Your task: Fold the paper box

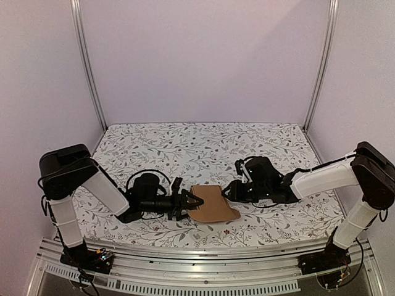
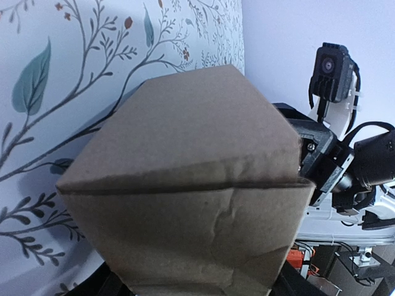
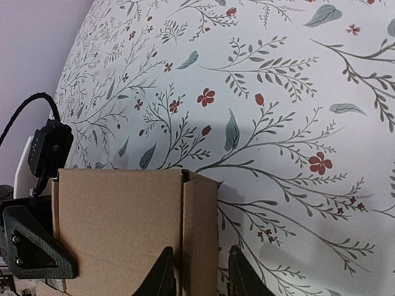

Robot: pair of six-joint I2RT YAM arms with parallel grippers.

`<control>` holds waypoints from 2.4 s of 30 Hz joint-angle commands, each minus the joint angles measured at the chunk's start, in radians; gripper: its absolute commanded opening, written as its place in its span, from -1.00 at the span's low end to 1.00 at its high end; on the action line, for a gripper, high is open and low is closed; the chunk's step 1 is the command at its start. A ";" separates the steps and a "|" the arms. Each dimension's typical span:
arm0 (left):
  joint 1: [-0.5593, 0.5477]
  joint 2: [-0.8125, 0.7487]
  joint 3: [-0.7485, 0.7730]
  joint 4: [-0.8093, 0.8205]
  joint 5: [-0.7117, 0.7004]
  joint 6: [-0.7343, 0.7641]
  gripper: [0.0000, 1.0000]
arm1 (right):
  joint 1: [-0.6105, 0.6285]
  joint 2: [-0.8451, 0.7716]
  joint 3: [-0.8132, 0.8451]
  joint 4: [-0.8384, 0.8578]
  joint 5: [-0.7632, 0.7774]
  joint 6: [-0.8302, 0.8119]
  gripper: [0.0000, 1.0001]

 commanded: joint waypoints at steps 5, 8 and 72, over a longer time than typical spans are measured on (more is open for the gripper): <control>0.025 -0.011 -0.008 0.051 0.058 -0.018 -0.16 | 0.009 -0.149 -0.022 -0.067 0.015 -0.112 -0.06; 0.034 -0.030 -0.024 0.064 0.082 -0.026 -0.16 | 0.007 -0.206 -0.024 -0.083 -0.006 -0.187 0.13; 0.224 -0.807 -0.124 -0.303 0.707 0.105 0.14 | 0.754 -0.157 -0.069 0.763 0.796 -2.712 0.97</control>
